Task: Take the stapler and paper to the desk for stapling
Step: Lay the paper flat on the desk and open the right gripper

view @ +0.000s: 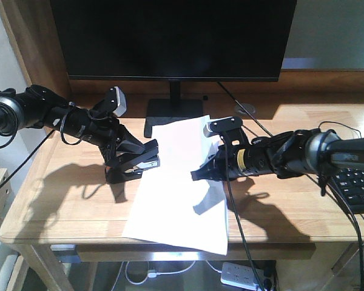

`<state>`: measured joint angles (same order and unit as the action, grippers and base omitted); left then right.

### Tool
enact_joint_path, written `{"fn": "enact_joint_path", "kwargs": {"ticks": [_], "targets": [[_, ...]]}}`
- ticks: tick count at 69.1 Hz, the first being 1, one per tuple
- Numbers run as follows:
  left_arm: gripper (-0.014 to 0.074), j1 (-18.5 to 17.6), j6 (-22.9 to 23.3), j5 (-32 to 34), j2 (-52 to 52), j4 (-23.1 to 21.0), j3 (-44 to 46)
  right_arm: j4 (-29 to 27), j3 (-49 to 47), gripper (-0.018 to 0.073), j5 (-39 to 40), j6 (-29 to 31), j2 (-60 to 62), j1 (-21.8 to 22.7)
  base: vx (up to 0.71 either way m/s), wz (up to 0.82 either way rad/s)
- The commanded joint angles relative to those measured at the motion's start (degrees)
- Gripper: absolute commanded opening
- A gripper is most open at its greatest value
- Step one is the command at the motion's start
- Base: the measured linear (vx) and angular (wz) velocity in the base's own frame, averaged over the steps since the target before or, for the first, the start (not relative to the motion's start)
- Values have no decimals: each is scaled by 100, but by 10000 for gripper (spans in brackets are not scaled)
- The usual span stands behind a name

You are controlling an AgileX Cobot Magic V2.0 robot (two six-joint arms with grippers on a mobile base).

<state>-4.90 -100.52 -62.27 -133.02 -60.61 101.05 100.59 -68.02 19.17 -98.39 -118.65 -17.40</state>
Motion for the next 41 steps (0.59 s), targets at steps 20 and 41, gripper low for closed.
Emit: {"fn": "enact_joint_path", "kwargs": {"ticks": [20, 41], "targets": [[-6, -13, 50, -138, 390, -336, 155, 242, -892, 55, -110, -2, -56, -403, 0, 0], [-6, -13, 50, -138, 390, -336, 155, 231, -948, 365, -1136, -138, -85, -603, 0, 0]]}}
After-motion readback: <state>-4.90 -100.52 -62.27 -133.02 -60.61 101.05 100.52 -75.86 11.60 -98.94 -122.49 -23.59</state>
